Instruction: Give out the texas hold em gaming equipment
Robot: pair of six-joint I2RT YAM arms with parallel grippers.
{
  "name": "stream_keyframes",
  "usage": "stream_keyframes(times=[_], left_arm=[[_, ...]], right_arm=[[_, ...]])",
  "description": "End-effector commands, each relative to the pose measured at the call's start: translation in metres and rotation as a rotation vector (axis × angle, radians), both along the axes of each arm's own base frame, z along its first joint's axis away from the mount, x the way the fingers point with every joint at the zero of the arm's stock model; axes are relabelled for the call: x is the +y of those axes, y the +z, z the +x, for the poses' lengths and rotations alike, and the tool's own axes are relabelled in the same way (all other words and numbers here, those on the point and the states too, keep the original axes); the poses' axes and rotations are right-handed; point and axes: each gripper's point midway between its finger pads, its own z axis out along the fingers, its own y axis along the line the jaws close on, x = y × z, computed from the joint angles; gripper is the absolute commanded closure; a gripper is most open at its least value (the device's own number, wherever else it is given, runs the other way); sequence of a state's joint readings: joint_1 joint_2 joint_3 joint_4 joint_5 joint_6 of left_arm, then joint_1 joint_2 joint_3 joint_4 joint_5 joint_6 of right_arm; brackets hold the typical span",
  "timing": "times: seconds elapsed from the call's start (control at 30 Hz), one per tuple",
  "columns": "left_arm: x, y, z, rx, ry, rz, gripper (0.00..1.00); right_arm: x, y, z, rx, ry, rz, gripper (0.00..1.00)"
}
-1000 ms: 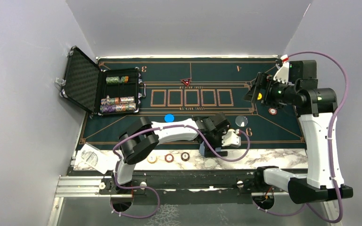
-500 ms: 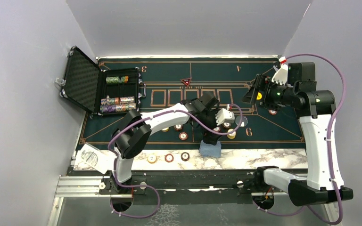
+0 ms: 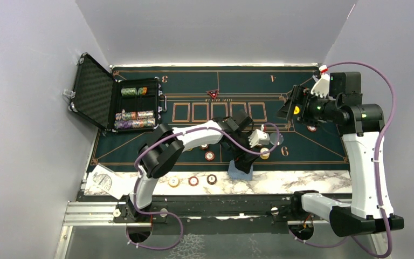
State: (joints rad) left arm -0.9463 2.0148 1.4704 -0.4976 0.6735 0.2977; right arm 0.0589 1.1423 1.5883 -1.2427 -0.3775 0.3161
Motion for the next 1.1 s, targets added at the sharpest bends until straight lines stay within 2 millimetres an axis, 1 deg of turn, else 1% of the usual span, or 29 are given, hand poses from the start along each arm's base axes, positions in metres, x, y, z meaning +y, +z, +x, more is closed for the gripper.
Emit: stream_keyframes(times=[0.0, 0.17, 0.4, 0.5, 0.63, 0.8, 0.97, 1.07], left_arm=[[-0.013, 0.003, 0.001, 0.038, 0.005, -0.018, 0.01], [-0.008, -0.004, 0.0, 0.041, 0.004, 0.012, 0.01], [0.004, -0.01, -0.01, 0.022, -0.029, 0.049, 0.01], [0.012, -0.018, -0.013, -0.025, -0.039, 0.085, 0.01], [0.014, -0.025, -0.015, -0.087, -0.051, 0.116, 0.01], [0.018, -0.035, -0.01, -0.187, -0.042, 0.164, 0.01], [0.022, -0.042, -0.009, -0.239, -0.044, 0.202, 0.01], [0.022, -0.04, -0.012, -0.243, -0.049, 0.199, 0.01]], right_arm=[[0.005, 0.014, -0.002, -0.056, 0.026, 0.022, 0.1], [0.005, 0.013, -0.002, -0.057, 0.029, 0.02, 0.1], [0.006, 0.015, -0.001, -0.062, 0.032, 0.023, 0.1], [0.006, 0.015, -0.001, -0.062, 0.034, 0.025, 0.11], [0.006, 0.015, -0.001, -0.065, 0.033, 0.024, 0.11], [0.005, 0.014, 0.0, -0.062, 0.032, 0.021, 0.11], [0.005, 0.013, 0.001, -0.06, 0.031, 0.018, 0.11], [0.005, 0.012, 0.001, -0.056, 0.03, 0.019, 0.11]])
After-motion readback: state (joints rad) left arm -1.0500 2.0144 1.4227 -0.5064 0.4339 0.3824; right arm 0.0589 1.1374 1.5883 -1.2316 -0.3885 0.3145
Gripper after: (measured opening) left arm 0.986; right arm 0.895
